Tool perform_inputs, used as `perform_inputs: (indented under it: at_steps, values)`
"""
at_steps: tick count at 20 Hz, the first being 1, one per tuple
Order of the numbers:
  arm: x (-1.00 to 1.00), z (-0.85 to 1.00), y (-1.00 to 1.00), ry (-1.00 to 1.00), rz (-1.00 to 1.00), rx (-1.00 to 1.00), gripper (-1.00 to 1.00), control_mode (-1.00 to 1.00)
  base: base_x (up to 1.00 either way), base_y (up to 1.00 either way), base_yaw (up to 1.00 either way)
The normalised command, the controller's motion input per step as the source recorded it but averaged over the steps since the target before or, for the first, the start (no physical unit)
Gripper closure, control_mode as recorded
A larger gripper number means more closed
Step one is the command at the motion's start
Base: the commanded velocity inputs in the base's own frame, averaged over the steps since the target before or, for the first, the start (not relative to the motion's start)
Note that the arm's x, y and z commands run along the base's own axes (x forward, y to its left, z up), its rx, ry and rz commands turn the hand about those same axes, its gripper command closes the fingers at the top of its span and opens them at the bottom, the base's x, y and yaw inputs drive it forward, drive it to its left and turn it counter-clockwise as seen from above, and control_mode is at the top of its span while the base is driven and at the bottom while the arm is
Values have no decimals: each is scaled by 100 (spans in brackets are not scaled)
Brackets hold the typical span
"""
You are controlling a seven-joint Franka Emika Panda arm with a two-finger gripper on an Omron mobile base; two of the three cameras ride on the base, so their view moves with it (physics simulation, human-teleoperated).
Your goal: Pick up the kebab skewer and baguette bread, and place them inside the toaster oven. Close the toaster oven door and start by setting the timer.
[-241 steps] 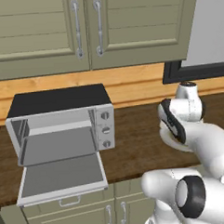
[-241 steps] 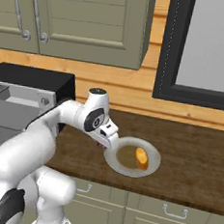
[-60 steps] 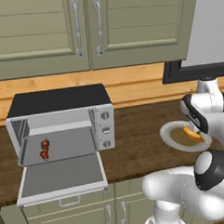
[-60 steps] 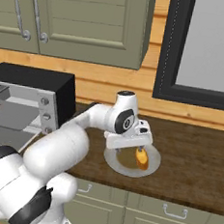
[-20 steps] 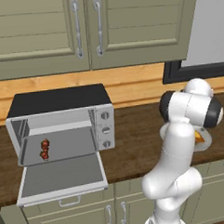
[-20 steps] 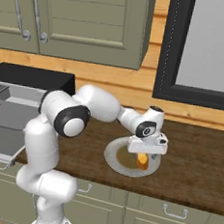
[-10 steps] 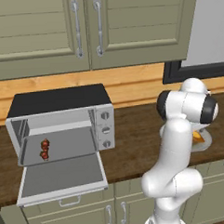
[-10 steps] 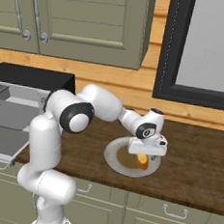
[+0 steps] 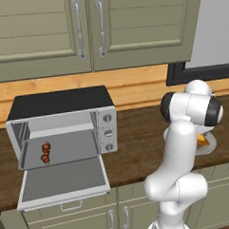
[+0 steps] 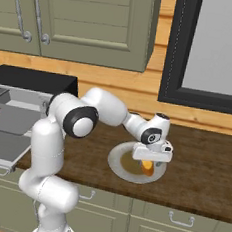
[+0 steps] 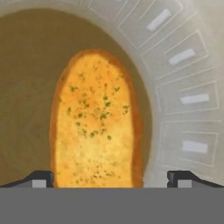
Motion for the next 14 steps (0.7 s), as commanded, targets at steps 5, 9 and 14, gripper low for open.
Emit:
perform_inputs:
  at_steps: [5,9,14]
  values:
    - [0,-12,16,0,0,0,-100,-100,0,0,0]
    - [0,-25,22,0,0,0,-100,-100,0,0,0]
    - [0,-21,14,0,0,0,-100,-100,0,0,0]
